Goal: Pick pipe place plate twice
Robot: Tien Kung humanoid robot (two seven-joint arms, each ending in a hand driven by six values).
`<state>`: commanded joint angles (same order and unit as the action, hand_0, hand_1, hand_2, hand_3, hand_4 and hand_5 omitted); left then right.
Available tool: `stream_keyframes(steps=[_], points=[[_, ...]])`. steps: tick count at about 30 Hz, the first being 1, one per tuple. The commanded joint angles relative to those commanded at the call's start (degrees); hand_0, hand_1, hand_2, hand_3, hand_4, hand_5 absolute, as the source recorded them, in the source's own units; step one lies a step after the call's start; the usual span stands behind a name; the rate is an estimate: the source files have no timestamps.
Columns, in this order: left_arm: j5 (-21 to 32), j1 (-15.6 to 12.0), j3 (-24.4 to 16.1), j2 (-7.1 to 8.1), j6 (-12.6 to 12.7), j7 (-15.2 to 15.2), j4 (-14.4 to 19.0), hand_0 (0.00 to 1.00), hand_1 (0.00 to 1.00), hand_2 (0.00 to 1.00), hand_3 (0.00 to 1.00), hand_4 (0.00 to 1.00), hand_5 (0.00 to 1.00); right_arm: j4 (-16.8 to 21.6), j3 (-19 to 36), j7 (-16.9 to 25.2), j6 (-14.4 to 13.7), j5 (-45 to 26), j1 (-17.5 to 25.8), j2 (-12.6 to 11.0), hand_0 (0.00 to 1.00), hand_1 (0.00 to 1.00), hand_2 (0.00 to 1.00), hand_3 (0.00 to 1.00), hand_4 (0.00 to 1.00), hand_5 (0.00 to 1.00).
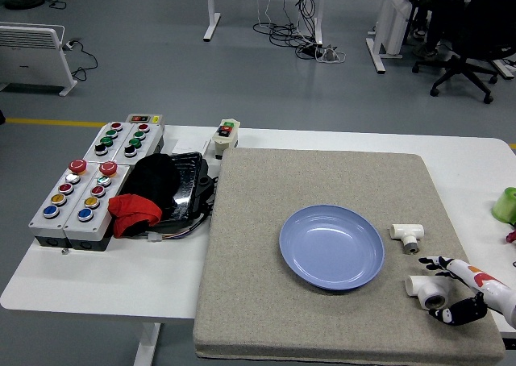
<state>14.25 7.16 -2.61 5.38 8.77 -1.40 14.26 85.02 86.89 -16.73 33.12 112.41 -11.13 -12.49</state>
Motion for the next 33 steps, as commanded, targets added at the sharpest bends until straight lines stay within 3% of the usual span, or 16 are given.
stream_keyframes(steps=[1, 2, 7, 8, 13, 14, 19, 20, 25, 26, 33], points=[[0.0, 0.0, 0.0, 0.00, 0.0, 0.0, 0.0, 0.632, 0.599, 0.617, 0.622, 0.310, 0.998, -0.1, 0.0, 0.1, 0.1, 0.3, 0.0, 0.0, 0.912, 0.824, 0.839, 0.892, 0.776, 0.166], [0.0, 0.0, 0.1, 0.02, 0.0, 0.0, 0.0, 0.630, 0.599, 0.617, 0.620, 0.308, 0.998, -0.2, -0.2, 0.2, 0.0, 0.7, -0.1, 0.0, 0.872, 0.771, 0.753, 0.801, 0.772, 0.166], [-0.1, 0.1, 0.0, 0.04, 0.0, 0.0, 0.0, 0.630, 0.599, 0.617, 0.620, 0.308, 0.998, -0.6, -0.8, 0.7, -0.5, 1.7, -0.5, 0.2, 0.872, 0.771, 0.753, 0.801, 0.772, 0.166], [-0.1, 0.1, 0.0, 0.04, 0.0, 0.0, 0.0, 0.630, 0.599, 0.617, 0.619, 0.308, 0.998, -0.7, -0.8, 0.7, -0.6, 1.8, -0.5, 0.3, 0.830, 0.708, 0.663, 0.737, 0.762, 0.167], [-0.2, 0.1, -0.1, 0.03, 0.0, 0.1, 0.0, 0.630, 0.599, 0.617, 0.619, 0.308, 0.998, -1.2, -0.7, 1.1, -0.9, 2.9, -0.8, 0.5, 0.830, 0.708, 0.663, 0.737, 0.762, 0.167], [-0.2, 0.1, -0.1, 0.03, 0.0, 0.1, 0.0, 0.632, 0.599, 0.617, 0.619, 0.307, 0.998, -1.3, -0.6, 1.2, -0.7, 3.2, -0.9, 0.5, 0.750, 0.633, 0.556, 0.709, 0.746, 0.160], [-0.2, 0.1, -0.1, 0.02, 0.0, 0.2, 0.0, 0.632, 0.599, 0.617, 0.619, 0.307, 0.998, -1.7, -0.5, 1.5, -0.4, 3.9, -1.0, 0.5, 0.750, 0.633, 0.556, 0.709, 0.746, 0.160], [-0.3, 0.0, -0.2, 0.02, 0.0, 0.2, 0.0, 0.632, 0.599, 0.617, 0.619, 0.307, 0.998, -1.8, -0.3, 1.6, -0.4, 4.1, -1.0, 0.6, 0.558, 0.540, 0.505, 0.686, 0.727, 0.165], [-0.6, 0.0, -0.3, 0.02, 0.0, 0.3, 0.0, 0.632, 0.599, 0.617, 0.619, 0.307, 0.998, -1.7, 0.6, 1.8, -1.3, 2.5, -0.9, 0.6, 0.558, 0.540, 0.505, 0.686, 0.727, 0.165], [-0.6, 0.0, -0.3, 0.02, 0.0, 0.3, 0.0, 0.632, 0.599, 0.618, 0.619, 0.309, 0.998, -1.7, 0.9, 1.8, -1.4, 2.4, -0.9, 0.5, 0.424, 0.478, 0.484, 0.667, 0.712, 0.180], [-1.0, -0.1, -0.5, 0.09, 0.1, 0.4, 0.0, 0.632, 0.599, 0.617, 0.619, 0.308, 0.998, -1.0, 1.8, 1.8, -2.7, 0.5, -1.3, 0.5, 0.384, 0.455, 0.475, 0.650, 0.698, 0.195]])
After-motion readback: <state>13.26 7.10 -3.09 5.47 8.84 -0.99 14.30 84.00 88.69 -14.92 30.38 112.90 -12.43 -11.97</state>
